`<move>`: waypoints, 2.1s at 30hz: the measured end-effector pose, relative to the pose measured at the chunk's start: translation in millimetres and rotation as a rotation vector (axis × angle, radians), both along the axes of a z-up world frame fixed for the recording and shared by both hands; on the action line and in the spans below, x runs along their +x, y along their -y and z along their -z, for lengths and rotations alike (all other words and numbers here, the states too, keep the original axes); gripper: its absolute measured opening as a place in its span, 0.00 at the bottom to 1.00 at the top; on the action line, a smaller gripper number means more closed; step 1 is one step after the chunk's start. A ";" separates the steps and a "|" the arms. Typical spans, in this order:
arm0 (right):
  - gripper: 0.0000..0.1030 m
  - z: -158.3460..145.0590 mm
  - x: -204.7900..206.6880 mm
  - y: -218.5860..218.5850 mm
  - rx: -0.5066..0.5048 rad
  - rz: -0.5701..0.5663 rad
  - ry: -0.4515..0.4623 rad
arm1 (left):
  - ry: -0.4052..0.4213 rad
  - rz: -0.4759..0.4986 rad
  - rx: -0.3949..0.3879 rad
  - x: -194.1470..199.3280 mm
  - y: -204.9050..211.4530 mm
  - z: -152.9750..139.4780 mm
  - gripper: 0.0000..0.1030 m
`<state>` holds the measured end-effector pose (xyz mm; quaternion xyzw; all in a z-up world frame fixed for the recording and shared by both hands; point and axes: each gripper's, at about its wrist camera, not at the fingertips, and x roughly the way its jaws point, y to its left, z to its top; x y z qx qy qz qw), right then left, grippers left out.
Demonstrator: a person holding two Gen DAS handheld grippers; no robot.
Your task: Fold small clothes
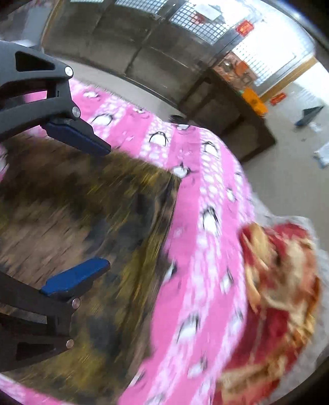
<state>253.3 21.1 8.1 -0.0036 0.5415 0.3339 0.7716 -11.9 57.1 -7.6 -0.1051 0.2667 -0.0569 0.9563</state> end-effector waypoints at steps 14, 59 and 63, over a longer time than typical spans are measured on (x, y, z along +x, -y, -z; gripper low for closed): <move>0.30 56.2 23.8 -138.2 -0.634 -0.274 0.032 | 0.000 0.034 -0.040 1.4 -2.6 -7.5 0.10; 0.08 34.2 81.3 242.3 -0.329 0.038 -0.047 | -0.115 0.500 0.038 60.3 259.4 -12.7 0.08; 0.08 52.0 81.9 258.0 -0.288 0.057 -0.045 | -0.190 0.497 0.076 66.3 271.6 10.1 0.08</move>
